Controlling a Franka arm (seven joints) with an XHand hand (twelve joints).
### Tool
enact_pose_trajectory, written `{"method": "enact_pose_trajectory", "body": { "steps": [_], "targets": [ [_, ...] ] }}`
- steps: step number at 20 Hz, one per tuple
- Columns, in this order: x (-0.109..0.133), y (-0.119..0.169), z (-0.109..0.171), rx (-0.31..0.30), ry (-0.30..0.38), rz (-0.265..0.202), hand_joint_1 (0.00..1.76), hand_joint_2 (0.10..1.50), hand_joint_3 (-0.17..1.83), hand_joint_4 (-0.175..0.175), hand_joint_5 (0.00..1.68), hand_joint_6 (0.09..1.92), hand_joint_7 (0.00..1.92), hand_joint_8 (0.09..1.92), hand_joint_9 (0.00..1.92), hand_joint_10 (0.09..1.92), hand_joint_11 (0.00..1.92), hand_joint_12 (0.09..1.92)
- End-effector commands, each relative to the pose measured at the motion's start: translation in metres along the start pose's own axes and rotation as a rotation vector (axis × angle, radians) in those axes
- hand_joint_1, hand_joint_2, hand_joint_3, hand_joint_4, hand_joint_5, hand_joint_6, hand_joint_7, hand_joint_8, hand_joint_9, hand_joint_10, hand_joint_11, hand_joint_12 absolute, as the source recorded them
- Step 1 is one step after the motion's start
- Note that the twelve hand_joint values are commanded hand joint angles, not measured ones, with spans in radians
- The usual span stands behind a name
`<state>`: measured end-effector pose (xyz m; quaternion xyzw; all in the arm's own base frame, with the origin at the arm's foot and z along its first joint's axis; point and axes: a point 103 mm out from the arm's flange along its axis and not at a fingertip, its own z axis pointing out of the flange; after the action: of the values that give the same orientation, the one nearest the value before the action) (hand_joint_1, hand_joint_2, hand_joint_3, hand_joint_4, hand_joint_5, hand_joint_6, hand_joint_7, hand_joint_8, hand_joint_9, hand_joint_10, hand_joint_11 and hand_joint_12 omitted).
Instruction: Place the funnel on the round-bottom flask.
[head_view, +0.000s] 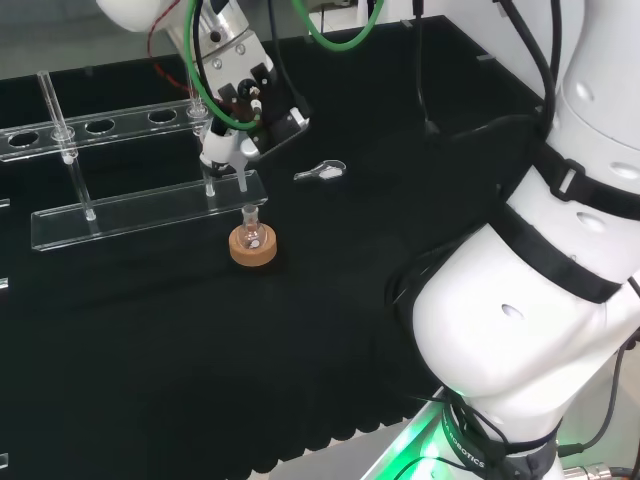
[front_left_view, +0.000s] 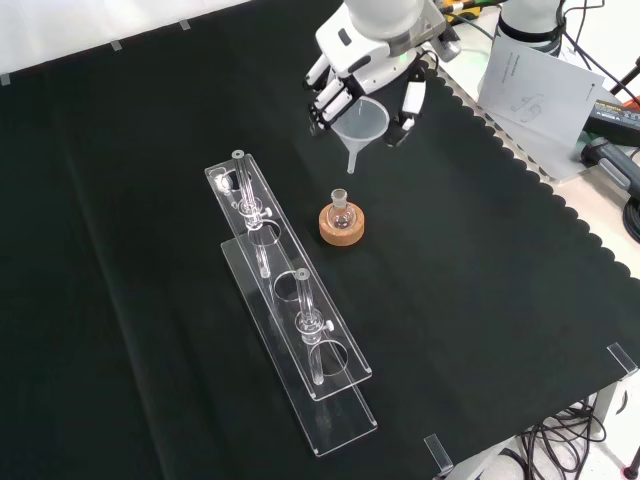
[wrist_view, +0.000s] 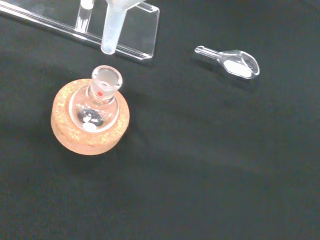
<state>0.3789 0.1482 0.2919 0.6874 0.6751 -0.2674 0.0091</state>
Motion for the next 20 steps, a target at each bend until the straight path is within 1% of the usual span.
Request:
{"method": "enact_pose_trajectory", "body": {
  "steps": [1, 5, 9, 11, 14, 20],
  "targets": [
    [0.009, 0.008, 0.006, -0.001, -0.01, -0.015, 0.68, 0.83, 0.53, -0.073, 0.55, 0.09, 0.67, 0.84, 1.1, 0.82, 0.56, 1.27],
    [0.013, 0.008, 0.005, 0.0, -0.024, -0.011, 0.68, 0.83, 0.53, -0.074, 0.56, 0.09, 0.67, 0.84, 1.09, 0.81, 0.56, 1.27],
    [0.012, 0.014, 0.012, 0.006, -0.016, -0.012, 0.68, 0.83, 0.53, -0.074, 0.56, 0.09, 0.67, 0.84, 1.09, 0.81, 0.56, 1.27],
    [0.014, 0.014, 0.011, -0.001, -0.024, -0.004, 0.68, 0.83, 0.53, -0.075, 0.57, 0.09, 0.67, 0.84, 1.09, 0.81, 0.56, 1.27],
    [0.013, 0.018, 0.015, 0.009, -0.009, -0.005, 0.68, 0.83, 0.53, -0.075, 0.57, 0.09, 0.67, 0.84, 1.08, 0.81, 0.56, 1.27],
    [0.013, 0.021, 0.019, 0.014, -0.007, -0.005, 0.68, 0.83, 0.53, -0.076, 0.58, 0.09, 0.67, 0.84, 1.08, 0.81, 0.56, 1.27]
  ]
}}
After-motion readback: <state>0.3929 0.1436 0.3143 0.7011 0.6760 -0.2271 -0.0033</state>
